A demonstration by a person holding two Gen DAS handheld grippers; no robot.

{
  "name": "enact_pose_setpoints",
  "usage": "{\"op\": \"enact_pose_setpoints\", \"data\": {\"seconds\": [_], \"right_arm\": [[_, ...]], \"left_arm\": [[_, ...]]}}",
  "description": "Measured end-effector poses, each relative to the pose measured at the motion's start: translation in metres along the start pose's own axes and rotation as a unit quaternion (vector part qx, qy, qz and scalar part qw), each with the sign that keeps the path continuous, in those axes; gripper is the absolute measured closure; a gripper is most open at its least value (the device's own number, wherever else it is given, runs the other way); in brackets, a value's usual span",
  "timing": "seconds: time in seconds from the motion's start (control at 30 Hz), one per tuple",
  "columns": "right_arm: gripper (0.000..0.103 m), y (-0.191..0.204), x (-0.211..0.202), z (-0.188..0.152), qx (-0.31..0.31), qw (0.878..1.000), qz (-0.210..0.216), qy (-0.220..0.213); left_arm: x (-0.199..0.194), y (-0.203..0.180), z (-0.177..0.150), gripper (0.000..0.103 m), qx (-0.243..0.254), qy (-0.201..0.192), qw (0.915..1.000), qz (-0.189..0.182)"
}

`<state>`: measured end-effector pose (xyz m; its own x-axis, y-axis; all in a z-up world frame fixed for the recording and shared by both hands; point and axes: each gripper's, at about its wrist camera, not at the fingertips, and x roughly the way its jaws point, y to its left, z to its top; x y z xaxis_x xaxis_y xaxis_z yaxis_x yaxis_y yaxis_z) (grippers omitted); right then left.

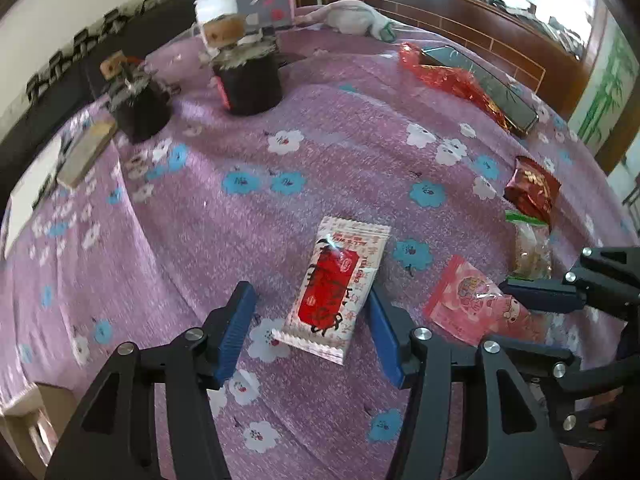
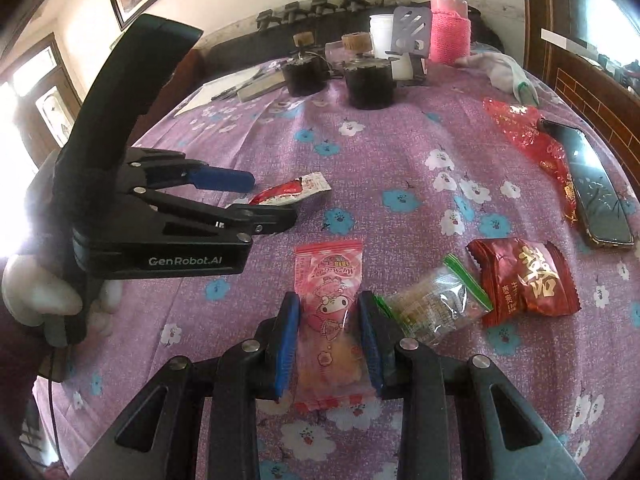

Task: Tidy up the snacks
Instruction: 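Grasp white-red packet with left tool while right tool grasps pink cartoon bar, then carry both packets over the tray and open both tools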

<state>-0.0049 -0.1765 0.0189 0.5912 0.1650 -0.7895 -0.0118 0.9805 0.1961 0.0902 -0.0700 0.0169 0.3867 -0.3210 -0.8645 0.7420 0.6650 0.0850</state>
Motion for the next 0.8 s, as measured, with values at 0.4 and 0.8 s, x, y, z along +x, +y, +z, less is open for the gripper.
{"op": "enact_pose_setpoints", "data": {"seconds": [0.4,0.8], "right_arm": [[0.072,-0.001,0.000,0.000,0.003,1.000,0.004,-0.002],[0.073,-0.001,-0.005,0.000,0.008,0.999,0.028,-0.030]], "left_arm": [[-0.006,-0.016,0.000,0.074,-0.037,0.002,0.9991,0.020],[-0.100,-0.007,-0.058,0.074,-0.124,-0.061,0.9903,0.003]]}}
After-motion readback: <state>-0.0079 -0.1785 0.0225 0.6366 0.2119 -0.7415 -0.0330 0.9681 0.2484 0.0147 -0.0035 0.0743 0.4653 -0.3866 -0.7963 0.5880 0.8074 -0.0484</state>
